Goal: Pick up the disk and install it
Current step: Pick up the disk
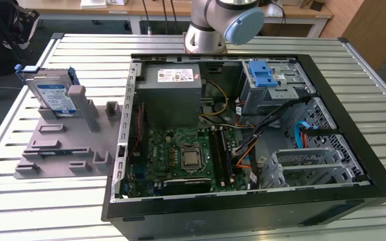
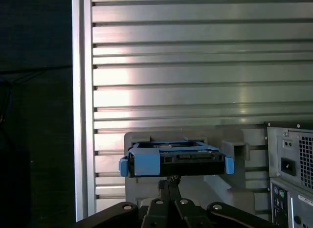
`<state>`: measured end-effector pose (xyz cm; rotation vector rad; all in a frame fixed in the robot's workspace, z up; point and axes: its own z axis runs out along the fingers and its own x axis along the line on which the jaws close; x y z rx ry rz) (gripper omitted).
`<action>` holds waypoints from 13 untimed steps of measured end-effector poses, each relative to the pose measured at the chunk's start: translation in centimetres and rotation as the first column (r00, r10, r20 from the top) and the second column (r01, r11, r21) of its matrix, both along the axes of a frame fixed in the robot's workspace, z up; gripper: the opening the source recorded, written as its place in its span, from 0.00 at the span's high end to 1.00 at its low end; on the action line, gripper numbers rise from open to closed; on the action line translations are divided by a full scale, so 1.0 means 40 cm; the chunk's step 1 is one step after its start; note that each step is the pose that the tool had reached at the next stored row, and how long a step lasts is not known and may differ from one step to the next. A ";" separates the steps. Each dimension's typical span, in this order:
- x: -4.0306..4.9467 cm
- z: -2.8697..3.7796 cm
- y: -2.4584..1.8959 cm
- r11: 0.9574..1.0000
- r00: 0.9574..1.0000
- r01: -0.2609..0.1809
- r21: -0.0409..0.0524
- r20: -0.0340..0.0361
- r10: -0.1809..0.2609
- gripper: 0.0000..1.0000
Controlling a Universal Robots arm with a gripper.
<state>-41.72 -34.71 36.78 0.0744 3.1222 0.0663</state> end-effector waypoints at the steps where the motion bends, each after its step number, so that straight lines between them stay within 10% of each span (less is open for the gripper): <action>1: 0.000 0.000 0.000 1.000 1.000 0.000 0.000 0.000 0.000 0.89; 13: 0.000 0.000 0.000 0.999 0.999 -0.048 0.000 0.000 0.048 0.89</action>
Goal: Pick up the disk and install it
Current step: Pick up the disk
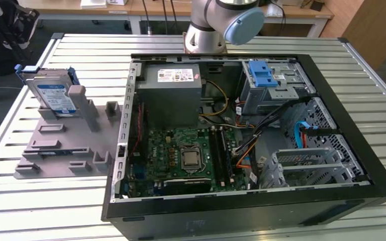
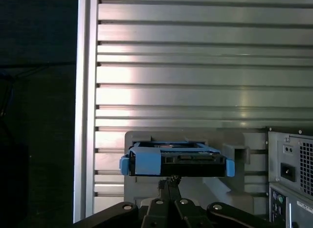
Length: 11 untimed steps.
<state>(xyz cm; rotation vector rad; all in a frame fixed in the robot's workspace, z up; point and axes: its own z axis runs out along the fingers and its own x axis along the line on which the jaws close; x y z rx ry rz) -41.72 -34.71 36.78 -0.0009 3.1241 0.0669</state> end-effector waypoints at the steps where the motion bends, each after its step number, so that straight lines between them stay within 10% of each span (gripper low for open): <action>1: 0.000 0.000 0.000 1.000 1.000 -0.007 0.000 0.000 0.007 0.89; 11: 0.000 0.000 0.000 0.998 0.998 -0.063 0.000 0.000 0.063 0.89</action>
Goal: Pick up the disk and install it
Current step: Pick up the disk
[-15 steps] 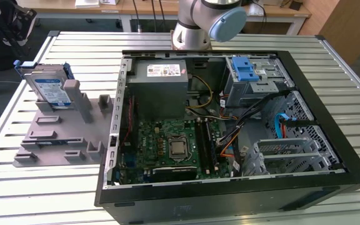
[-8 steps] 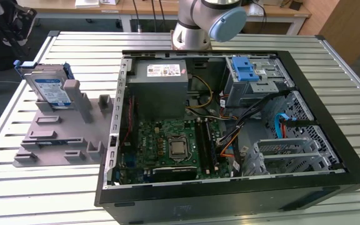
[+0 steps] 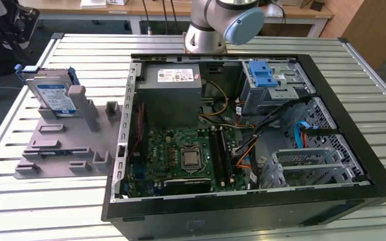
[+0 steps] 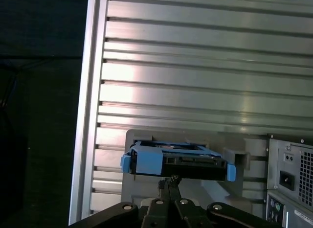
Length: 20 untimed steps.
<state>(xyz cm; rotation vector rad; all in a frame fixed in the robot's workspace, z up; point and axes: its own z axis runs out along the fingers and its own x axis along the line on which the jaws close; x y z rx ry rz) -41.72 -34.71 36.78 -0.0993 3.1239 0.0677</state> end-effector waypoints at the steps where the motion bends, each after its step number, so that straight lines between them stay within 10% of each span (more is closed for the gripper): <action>1: 0.000 0.000 0.000 1.000 1.000 -0.004 0.000 0.000 0.004 0.89; 20: 0.000 0.000 0.000 0.999 0.999 -0.033 0.000 0.000 0.033 0.89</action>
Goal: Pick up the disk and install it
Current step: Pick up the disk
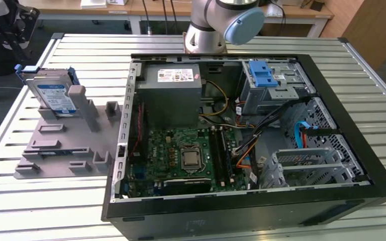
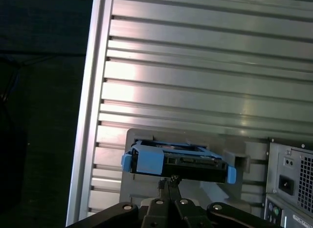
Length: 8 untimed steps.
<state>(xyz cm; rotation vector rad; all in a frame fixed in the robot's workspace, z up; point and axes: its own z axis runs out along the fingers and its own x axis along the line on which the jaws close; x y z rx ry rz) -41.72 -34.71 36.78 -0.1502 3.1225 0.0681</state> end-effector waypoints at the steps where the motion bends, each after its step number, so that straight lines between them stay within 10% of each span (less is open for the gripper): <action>1: 0.000 0.000 0.000 1.000 1.000 -0.003 0.000 0.000 0.003 0.89; 8: 0.000 0.000 0.000 1.000 1.000 -0.026 0.000 0.000 0.026 0.89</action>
